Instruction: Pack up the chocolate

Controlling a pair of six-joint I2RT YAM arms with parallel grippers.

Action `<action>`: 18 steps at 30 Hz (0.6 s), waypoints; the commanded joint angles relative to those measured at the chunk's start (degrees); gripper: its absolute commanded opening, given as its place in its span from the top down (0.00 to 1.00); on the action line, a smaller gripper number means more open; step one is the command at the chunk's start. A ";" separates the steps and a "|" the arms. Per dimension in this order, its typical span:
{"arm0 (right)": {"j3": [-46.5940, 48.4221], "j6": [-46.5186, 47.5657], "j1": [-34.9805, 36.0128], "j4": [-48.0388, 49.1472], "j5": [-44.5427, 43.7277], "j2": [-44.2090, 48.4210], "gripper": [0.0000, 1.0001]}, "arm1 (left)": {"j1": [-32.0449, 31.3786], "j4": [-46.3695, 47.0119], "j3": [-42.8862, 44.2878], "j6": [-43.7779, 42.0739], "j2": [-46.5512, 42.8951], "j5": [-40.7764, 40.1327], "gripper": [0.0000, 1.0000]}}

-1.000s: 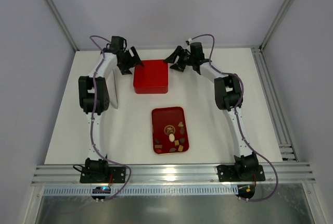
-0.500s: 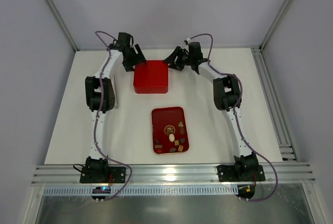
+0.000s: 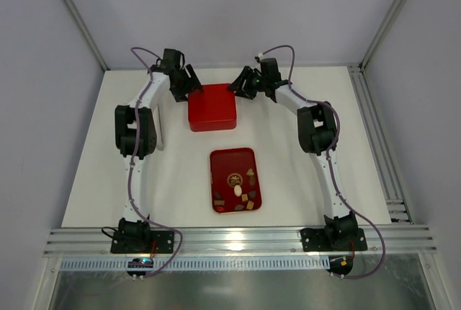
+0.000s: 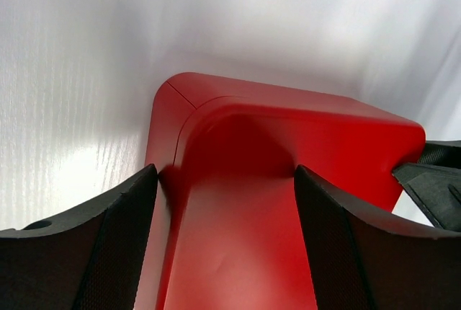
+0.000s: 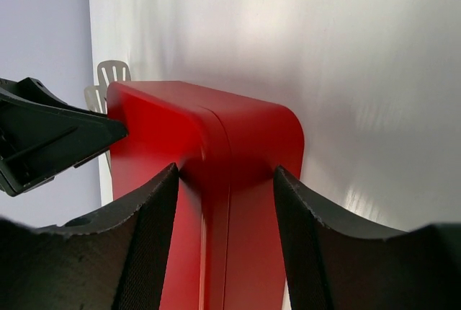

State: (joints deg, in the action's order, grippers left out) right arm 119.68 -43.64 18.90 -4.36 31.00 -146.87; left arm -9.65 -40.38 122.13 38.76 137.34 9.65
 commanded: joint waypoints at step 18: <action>-11.57 5.05 0.70 -7.76 -3.93 9.84 0.45 | -0.46 -3.57 -19.45 -1.68 -0.31 -1.13 0.49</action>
State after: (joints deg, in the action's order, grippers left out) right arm 109.82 -41.89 18.92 -6.55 30.11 -139.50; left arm -9.45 -33.06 110.10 40.16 131.39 13.19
